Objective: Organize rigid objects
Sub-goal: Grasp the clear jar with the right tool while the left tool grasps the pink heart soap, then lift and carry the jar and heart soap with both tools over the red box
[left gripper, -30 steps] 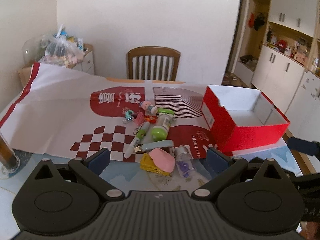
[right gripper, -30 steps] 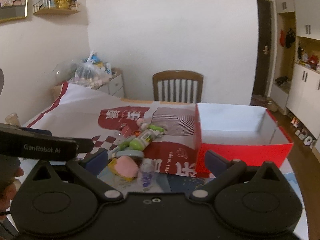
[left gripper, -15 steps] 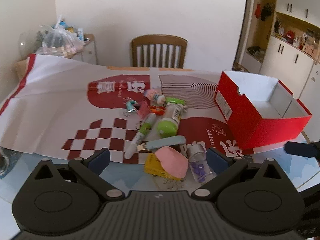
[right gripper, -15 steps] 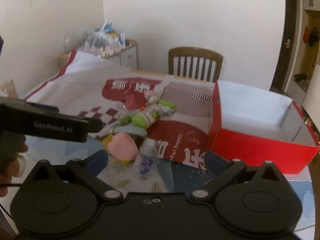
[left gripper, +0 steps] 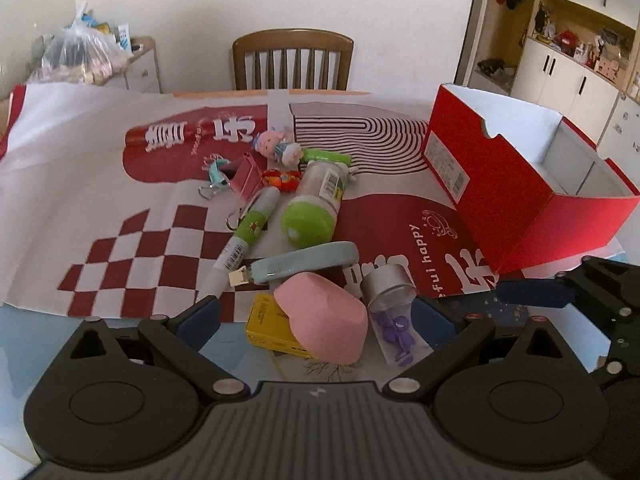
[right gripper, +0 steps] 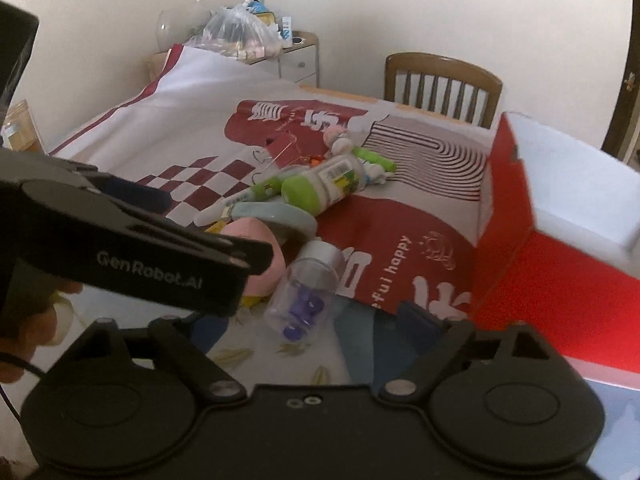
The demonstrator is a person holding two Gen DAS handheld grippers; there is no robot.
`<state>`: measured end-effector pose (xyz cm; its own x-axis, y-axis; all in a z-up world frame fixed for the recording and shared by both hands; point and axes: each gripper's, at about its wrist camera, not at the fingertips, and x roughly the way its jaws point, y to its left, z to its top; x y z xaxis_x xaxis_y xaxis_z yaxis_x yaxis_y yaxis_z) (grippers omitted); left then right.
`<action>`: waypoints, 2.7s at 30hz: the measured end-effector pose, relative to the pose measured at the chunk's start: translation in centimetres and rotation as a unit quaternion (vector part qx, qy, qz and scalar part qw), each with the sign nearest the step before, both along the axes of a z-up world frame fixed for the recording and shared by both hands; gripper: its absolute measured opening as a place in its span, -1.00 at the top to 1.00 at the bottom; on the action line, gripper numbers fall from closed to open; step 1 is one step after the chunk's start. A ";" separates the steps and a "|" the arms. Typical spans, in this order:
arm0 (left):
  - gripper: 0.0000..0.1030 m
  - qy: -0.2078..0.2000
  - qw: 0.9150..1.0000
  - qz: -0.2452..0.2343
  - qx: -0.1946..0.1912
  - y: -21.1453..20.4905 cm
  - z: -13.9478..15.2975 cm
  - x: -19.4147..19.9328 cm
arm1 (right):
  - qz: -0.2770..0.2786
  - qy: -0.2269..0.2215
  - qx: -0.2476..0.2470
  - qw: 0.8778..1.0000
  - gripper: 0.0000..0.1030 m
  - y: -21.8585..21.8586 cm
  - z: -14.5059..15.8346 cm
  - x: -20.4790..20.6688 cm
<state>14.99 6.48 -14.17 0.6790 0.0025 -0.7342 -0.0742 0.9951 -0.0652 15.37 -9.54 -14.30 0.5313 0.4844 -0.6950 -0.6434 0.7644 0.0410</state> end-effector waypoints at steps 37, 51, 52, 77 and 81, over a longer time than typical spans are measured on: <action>0.29 -0.012 0.998 -0.031 0.060 -0.9 -2.1 0.9 | 0.003 0.054 -0.010 0.998 0.08 2.0 -3.6 3.4; 0.56 -0.009 0.998 -0.049 0.041 -0.7 -1.2 -0.2 | -0.022 0.048 -0.010 0.999 0.24 0.6 -2.4 2.6; 0.56 -0.011 0.998 -0.050 0.040 -0.7 -1.2 -0.4 | -0.023 0.048 -0.009 0.999 0.24 0.4 -2.4 2.4; -0.37 -0.010 0.992 -0.091 0.086 -2.9 -2.6 -2.8 | -0.067 0.066 -0.002 0.996 0.24 -2.9 -2.2 0.4; -0.37 -0.020 0.988 -0.100 0.117 -3.5 -3.1 -2.9 | -0.070 0.069 -0.005 0.995 0.24 -3.3 -2.4 0.3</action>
